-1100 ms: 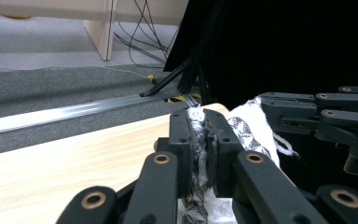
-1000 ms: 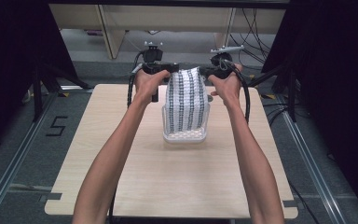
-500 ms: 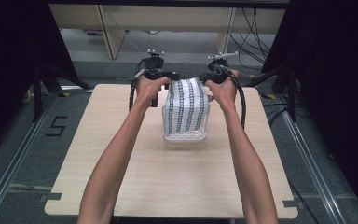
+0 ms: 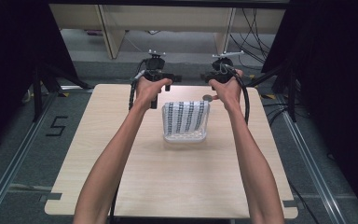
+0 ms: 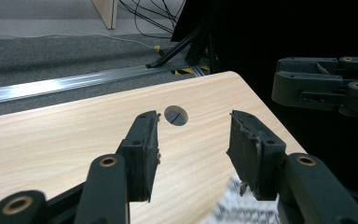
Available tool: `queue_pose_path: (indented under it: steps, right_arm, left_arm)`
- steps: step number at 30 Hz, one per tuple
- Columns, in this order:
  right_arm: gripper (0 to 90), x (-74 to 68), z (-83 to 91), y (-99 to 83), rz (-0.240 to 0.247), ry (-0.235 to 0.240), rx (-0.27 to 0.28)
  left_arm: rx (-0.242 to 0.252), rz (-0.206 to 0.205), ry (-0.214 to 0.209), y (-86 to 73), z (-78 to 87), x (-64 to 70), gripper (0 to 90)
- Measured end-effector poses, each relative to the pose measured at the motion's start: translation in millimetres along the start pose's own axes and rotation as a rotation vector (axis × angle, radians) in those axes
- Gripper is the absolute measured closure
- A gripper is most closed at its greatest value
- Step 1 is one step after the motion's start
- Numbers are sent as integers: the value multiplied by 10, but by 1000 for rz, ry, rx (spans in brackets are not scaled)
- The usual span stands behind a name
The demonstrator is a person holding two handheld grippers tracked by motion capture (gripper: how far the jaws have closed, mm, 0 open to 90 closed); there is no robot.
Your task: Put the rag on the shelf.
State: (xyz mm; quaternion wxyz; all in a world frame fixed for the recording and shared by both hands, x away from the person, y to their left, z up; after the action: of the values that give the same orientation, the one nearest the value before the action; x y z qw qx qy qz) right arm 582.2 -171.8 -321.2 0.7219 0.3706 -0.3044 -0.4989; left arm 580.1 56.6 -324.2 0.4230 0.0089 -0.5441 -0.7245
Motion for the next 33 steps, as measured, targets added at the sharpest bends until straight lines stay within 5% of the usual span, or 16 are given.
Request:
queue_pose_path:
  steps: [7,33]
  right_arm:
    - [666,15,58,-59,15,11,-41]
    - [588,44,359,-171,50,45,-49]
  left_arm:
    - [-15,-15,9,-18,86,32,512]
    - [-34,-25,-35,-142,527,201,444]
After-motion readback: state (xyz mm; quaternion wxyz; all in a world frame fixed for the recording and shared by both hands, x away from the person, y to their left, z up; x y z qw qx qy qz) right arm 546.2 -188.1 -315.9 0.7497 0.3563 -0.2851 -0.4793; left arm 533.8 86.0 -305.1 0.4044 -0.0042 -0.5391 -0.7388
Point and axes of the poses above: each handheld gripper's, and its own axes: z roughly backward along the jaws, y roughly out of its top, x roughly to its right, the point moved 1 cm from there along -z, roughly forward along the jaws, and after that the axes turned 15 degrees about -y, right-handed, at the moved point
